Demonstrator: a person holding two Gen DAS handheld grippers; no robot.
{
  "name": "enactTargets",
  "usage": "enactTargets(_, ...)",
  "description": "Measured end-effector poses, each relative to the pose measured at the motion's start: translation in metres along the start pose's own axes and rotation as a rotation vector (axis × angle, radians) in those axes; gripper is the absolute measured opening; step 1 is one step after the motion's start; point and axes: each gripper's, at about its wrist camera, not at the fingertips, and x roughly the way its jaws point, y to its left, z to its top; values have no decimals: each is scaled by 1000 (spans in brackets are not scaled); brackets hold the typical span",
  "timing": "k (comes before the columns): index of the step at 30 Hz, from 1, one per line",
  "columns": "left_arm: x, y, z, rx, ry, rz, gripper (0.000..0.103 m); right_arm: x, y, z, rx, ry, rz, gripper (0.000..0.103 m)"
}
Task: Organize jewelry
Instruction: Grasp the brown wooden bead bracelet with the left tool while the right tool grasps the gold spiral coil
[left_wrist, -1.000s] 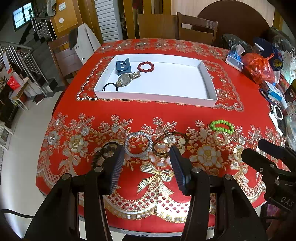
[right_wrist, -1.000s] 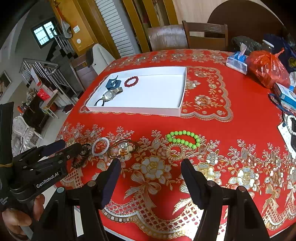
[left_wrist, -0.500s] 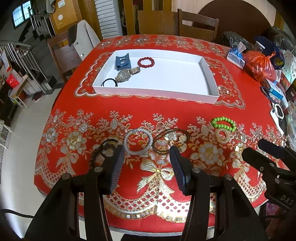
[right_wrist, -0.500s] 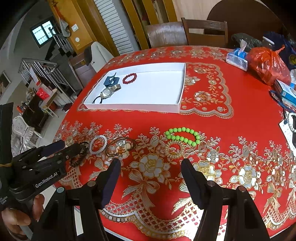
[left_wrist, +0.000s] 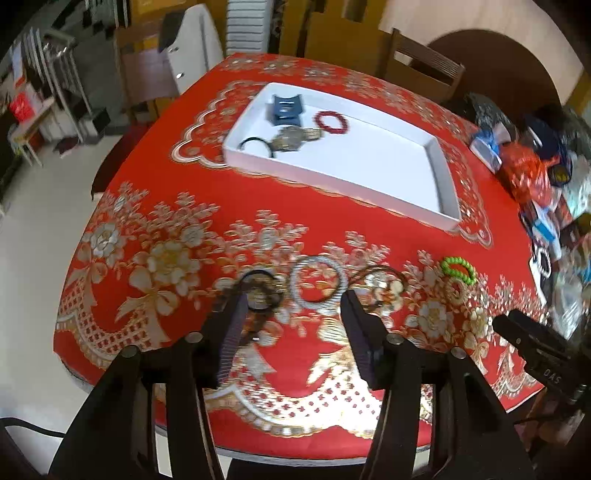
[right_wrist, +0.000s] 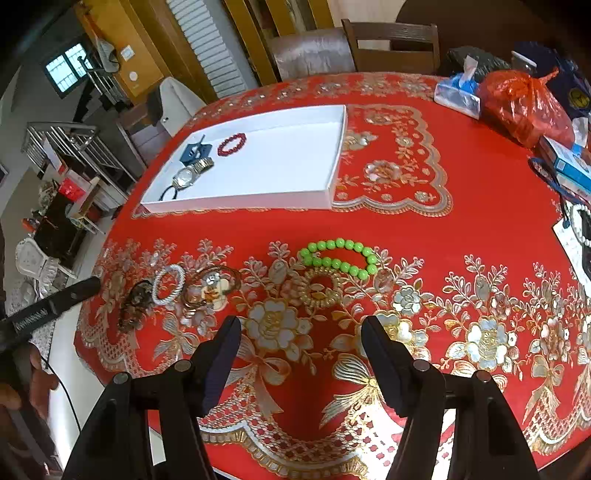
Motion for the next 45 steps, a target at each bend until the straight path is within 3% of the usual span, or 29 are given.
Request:
enactTargets(3, -1, 26, 3, -62, 4, -5, 64, 5, -1, -1, 4, 10, 2, 65)
enactTargets(13, 21, 87, -6, -239, 109, -52, 64, 29, 12, 1, -15, 64, 22, 65)
enactTargets(21, 44, 75, -21, -89, 178, -27, 64, 36, 15, 4, -18, 80, 24, 65)
enactTargets(24, 50, 71, -23, -46, 179, 28, 64, 37, 15, 5, -17, 83, 27, 65)
enactTargets(28, 57, 73, -20, -39, 175, 79, 64, 36, 11, 6, -21, 64, 14, 65)
enactTargets(40, 75, 62, -22, 0, 192, 113, 64, 65, -6, 9, -23, 42, -50, 63)
enactTargets(41, 76, 61, -22, 4, 192, 116, 62, 68, -5, 10, -30, 44, -52, 60)
enactTargets(42, 77, 60, -21, 9, 191, 119, 56, 73, -5, 12, -35, 52, -59, 48)
enactTargets(43, 76, 58, -20, 13, 187, 122, 50, 77, -4, 13, -38, 60, -67, 42)
enactTargets(44, 77, 58, -19, 24, 182, 128, 35, 77, -3, 15, -46, 40, -72, 40)
enactTargets(45, 77, 57, -18, 30, 181, 130, 13, 79, -3, 15, -52, 36, -63, 34)
